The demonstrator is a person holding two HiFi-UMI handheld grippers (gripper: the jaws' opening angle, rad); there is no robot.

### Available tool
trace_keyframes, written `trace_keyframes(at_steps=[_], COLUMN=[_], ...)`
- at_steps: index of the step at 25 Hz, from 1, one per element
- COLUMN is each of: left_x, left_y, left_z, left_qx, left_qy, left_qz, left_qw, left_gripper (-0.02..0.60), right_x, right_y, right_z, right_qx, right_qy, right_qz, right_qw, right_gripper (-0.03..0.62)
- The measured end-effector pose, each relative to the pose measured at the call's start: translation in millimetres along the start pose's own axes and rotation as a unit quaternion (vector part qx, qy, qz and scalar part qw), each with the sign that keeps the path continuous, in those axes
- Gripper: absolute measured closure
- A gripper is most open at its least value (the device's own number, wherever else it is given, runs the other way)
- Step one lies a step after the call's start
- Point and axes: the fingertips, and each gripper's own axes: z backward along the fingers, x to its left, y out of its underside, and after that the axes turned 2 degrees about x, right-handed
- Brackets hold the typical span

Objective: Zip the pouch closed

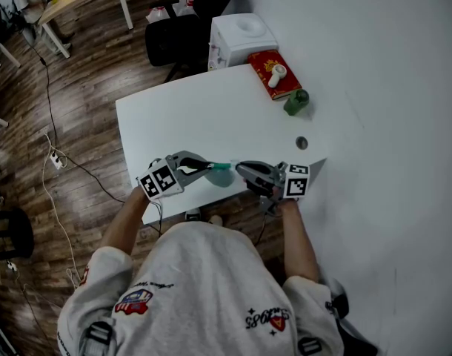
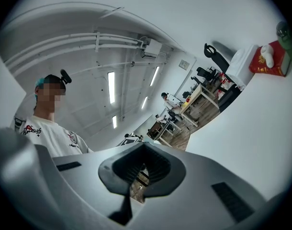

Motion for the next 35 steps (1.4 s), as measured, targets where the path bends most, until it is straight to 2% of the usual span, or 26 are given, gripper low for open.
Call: trace_keyframes(at_steps=[19,28,35], left_x=[10,20,19], left_y=[21,44,52], left_z=[13,24,22], left_qx=[0.024,0.042,0.053], left_qy=[-0.018,-0.035,-0.037], left_qz=[0.008,0.024,0.031], left_qw=[0.9995,0.9982,0.9974], left_gripper=[0.546,0.546,0.546], right_x=[1,-3,-2], right_y=[-9,-20,-16], right_z=[15,35,30], right_qx=[-0.021,-0.050,-0.043], right_qy=[0.004,0.010,0.008], right_qz=[-0.001,-0.008,0.001], right_qw=[1.000,0.999,0.999], right_gripper=[0.591,0.591,0.591])
